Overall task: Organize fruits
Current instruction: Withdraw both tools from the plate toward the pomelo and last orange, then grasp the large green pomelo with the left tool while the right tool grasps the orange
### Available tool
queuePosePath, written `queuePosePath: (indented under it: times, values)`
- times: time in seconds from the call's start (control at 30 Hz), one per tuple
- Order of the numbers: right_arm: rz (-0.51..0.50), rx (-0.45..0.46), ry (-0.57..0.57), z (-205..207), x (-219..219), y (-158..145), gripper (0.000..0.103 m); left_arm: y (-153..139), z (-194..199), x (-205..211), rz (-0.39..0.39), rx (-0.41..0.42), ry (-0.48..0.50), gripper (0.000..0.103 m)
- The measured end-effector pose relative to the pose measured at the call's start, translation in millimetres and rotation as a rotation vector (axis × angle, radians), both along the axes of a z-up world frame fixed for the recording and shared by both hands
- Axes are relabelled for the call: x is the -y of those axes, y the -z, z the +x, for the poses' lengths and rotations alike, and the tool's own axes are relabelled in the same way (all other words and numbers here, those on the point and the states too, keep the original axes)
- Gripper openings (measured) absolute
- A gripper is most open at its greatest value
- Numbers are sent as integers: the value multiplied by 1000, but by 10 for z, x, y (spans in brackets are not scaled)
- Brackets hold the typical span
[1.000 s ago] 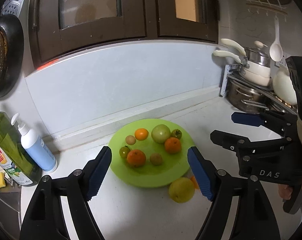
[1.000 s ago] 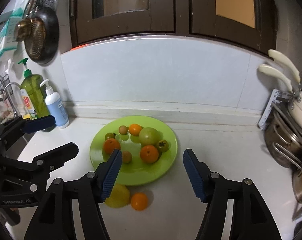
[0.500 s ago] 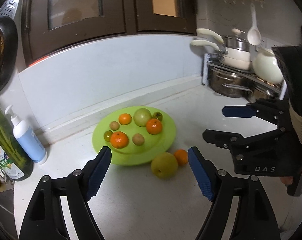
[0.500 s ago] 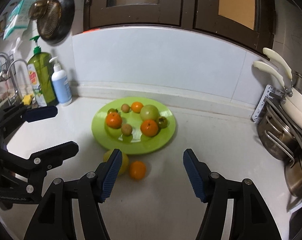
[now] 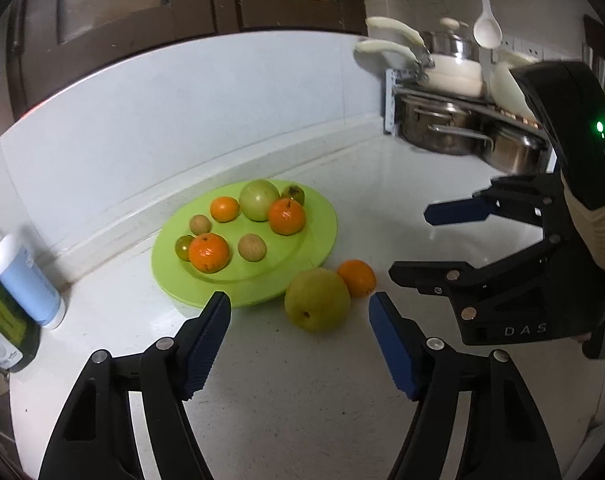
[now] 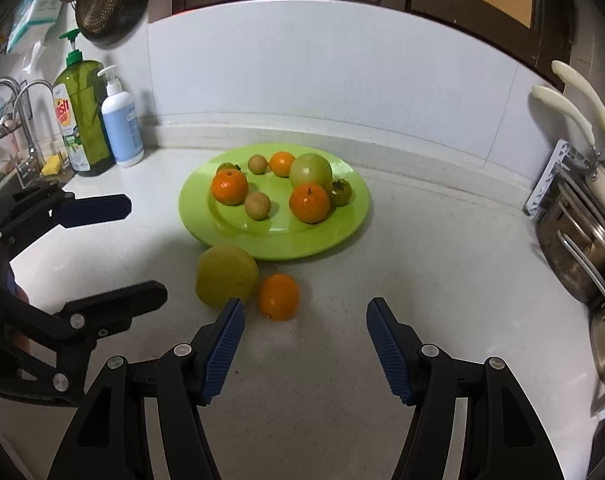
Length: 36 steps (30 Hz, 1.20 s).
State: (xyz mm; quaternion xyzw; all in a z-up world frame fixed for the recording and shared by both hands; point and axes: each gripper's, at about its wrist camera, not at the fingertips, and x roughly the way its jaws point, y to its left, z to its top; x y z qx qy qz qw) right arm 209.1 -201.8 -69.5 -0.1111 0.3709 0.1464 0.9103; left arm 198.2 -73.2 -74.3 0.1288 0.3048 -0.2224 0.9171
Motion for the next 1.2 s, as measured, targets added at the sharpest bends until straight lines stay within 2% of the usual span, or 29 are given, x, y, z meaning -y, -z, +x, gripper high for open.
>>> queuePosePath:
  times: [0.13, 0.2, 0.3, 0.57, 0.9, 1.07, 1.2]
  values:
    - [-17, -9, -33, 74, -50, 91, 63, 84, 22, 48, 35, 9, 46, 67]
    - [-20, -19, -53, 114, -78, 146, 57, 126, 46, 73, 57, 14, 68, 66]
    - [-32, -37, -75, 171, -111, 225, 54, 178, 92, 110, 75, 12, 93, 65]
    - [-18, -86, -104, 333, -141, 374, 48, 250, 241, 156, 60, -28, 151, 62]
    - [-20, -112, -113, 440, -161, 478, 48, 304, 323, 207, 70, -37, 174, 62]
    - [-15, -122, -110, 476, -162, 509, 47, 328, 345, 221, 69, -44, 178, 60]
    - [-7, -130, -107, 486, -167, 517, 41, 367, 391, 236, 71, -71, 184, 54]
